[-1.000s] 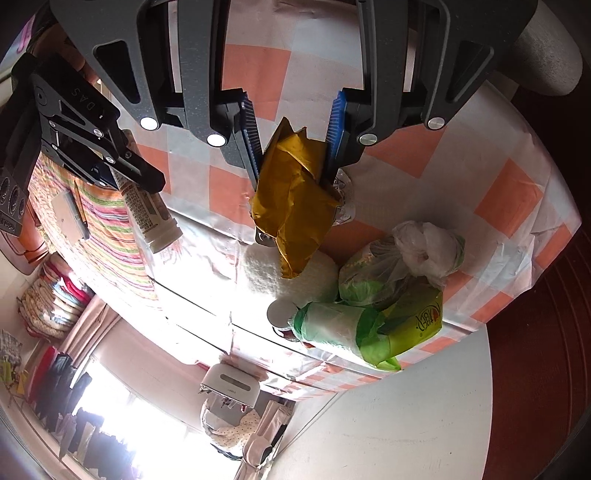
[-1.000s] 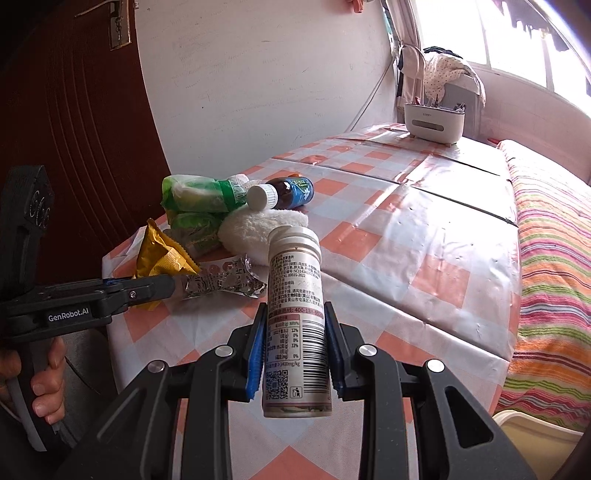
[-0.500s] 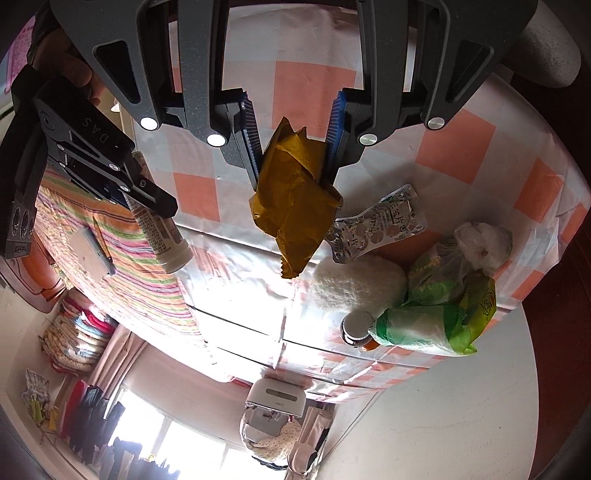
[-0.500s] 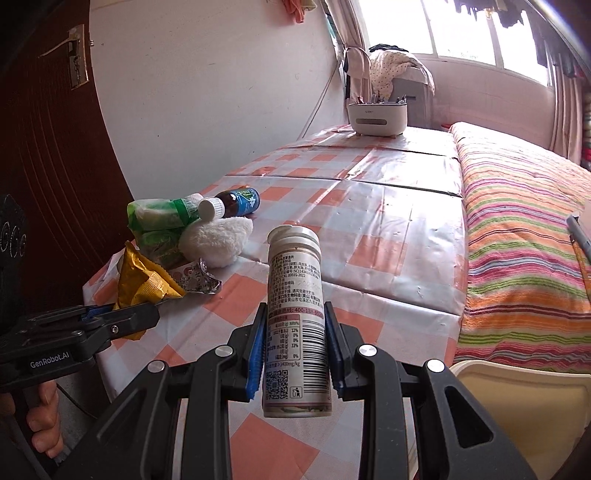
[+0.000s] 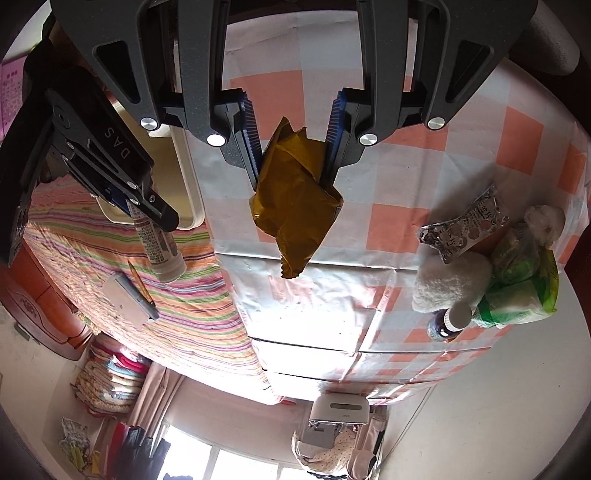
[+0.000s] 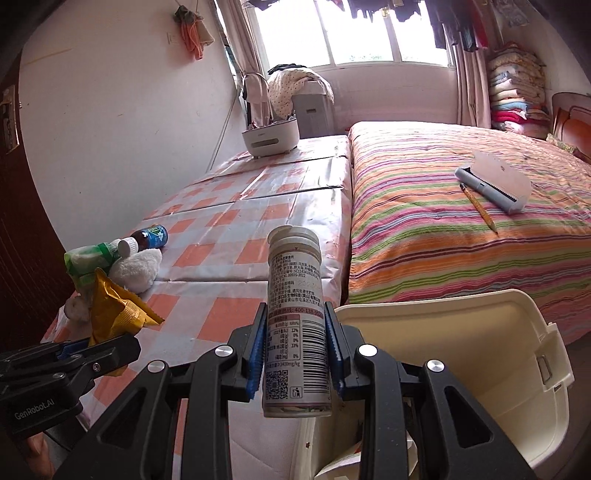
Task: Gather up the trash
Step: 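Drop the pill bottle into the cream bin with the right gripper while left carries the wrapper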
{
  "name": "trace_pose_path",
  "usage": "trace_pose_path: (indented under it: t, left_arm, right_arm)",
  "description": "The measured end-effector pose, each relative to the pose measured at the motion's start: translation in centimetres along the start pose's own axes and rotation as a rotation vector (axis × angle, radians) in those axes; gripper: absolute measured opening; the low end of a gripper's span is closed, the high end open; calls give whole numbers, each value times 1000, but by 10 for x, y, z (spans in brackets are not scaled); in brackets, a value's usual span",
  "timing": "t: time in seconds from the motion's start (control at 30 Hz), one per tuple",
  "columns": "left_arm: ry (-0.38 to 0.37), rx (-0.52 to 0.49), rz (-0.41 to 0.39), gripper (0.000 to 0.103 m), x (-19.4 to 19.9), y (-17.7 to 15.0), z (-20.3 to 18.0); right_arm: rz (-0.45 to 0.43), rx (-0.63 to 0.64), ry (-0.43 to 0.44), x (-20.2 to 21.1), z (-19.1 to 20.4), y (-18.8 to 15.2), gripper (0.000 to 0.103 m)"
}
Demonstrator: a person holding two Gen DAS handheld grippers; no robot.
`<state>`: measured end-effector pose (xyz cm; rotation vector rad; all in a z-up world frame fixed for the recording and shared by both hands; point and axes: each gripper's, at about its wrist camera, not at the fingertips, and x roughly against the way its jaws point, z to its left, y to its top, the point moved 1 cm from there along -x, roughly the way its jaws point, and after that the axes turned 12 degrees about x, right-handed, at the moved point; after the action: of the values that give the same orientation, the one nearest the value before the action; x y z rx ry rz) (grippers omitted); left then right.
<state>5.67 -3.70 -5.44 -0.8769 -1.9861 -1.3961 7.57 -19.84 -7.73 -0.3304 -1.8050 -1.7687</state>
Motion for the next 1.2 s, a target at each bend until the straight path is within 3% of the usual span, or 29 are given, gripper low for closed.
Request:
trace_pose_path:
  t: [0.3, 0.9, 0.93, 1.03, 1.2]
  left_arm:
    - [-9, -60, 22, 31, -8, -10, -40]
    - [-49, -155, 50, 31, -17, -25, -97]
    - [-50, -158, 53, 31, -18, -26, -99]
    - [-52, -166, 57, 31, -20, -27, -102]
    - [-50, -174, 64, 31, -22, -30, -106]
  right_arm:
    - [6, -54, -132, 15, -28, -18, 28]
    - [36, -168, -262, 29, -76, -40, 29]
    - [35, -173, -266, 29, -77, -40, 33]
    - [11, -201, -288, 35, -82, -41, 67]
    - [-39, -257, -299, 46, -91, -42, 69]
